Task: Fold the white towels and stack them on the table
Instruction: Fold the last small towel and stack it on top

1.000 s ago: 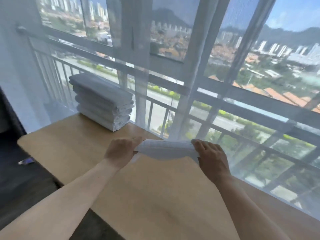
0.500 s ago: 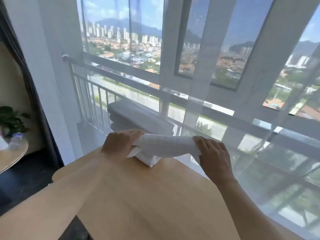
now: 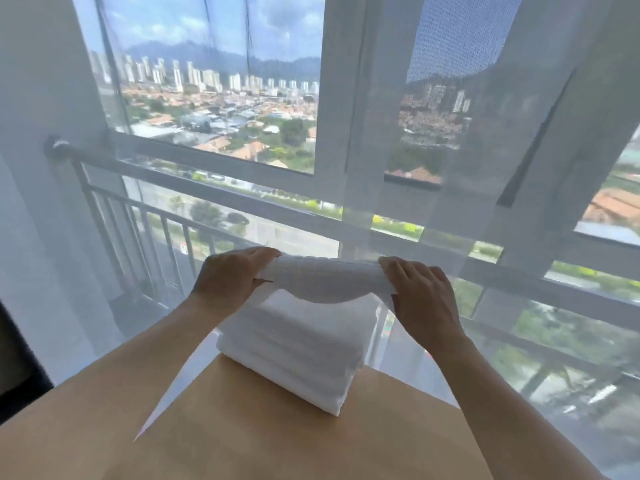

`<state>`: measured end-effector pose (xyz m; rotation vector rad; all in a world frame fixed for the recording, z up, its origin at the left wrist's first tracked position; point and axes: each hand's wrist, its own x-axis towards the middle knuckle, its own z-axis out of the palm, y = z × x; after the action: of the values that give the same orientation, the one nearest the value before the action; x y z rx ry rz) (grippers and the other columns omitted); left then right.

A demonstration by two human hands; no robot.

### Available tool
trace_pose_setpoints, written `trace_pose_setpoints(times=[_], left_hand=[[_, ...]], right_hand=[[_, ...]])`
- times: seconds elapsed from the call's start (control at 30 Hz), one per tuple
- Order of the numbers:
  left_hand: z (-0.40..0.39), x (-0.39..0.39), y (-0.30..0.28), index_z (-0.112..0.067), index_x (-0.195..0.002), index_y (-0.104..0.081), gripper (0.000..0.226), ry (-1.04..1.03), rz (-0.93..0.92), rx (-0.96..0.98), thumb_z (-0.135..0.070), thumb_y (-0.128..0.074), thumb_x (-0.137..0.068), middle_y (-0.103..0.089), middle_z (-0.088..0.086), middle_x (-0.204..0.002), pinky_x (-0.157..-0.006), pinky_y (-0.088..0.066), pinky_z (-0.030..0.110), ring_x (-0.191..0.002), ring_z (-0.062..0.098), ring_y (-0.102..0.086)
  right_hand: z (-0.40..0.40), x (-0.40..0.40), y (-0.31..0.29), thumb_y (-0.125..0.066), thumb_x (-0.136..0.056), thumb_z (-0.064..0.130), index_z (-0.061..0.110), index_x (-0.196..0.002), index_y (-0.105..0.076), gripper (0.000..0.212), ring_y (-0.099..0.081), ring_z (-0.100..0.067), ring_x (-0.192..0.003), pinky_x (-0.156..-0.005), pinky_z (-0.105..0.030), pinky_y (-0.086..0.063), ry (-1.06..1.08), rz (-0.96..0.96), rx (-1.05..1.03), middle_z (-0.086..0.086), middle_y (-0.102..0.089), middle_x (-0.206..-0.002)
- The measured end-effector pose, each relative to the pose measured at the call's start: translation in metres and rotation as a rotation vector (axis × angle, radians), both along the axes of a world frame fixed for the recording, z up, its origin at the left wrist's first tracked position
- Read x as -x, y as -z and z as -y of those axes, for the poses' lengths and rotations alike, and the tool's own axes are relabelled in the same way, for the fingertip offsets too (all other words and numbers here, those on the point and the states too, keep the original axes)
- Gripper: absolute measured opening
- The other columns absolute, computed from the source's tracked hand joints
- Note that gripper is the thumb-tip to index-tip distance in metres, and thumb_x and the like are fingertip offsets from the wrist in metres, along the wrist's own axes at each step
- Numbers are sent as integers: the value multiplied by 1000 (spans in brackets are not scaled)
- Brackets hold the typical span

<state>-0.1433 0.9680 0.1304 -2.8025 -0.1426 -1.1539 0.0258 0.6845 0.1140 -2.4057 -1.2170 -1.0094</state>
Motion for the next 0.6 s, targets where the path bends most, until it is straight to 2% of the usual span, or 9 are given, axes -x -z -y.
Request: trace_pose_setpoints(times=[0.13,0.3,0.47,0.6], left_hand=[[-60,-39,0,-22,-110,-73,43,110,13,36,-20,-89,-71,-78,-3,-95,-59,-52,34,-71,28,-73],[-134,-86,10,-22,-117,-72,37,248,-59,76,-24,-80,-81,-76,-2,-108,-69,-52,36,-86,30,-73],[-172,-127,12,-22,-110,-74,37,355,-53,65,-20,-85,-74,-77,-3,-97,-62,-49,32,-76,28,-73],[-185,-135,40,-23,-103,-74,44,409,-74,54,-18,-92,-63,-77,-4,-88,-55,-52,33,-69,28,-72]], right_hand=[[-43,-7,3,-84,-69,7,20,-119,-64,56,-68,-27,-93,-78,-38,-49,106,14,-7,5,-71,-112],[-102,-8,15,-79,-73,6,20,-119,-62,51,-69,-27,-98,-80,-39,-50,262,-59,3,5,-71,-115],[-140,-16,16,-78,-74,6,19,-116,-64,45,-68,-28,-100,-81,-40,-50,380,-85,-37,4,-72,-112],[-146,-9,38,-75,-67,-5,18,-116,-65,56,-67,-28,-99,-83,-41,-50,419,-110,-45,2,-71,-110]])
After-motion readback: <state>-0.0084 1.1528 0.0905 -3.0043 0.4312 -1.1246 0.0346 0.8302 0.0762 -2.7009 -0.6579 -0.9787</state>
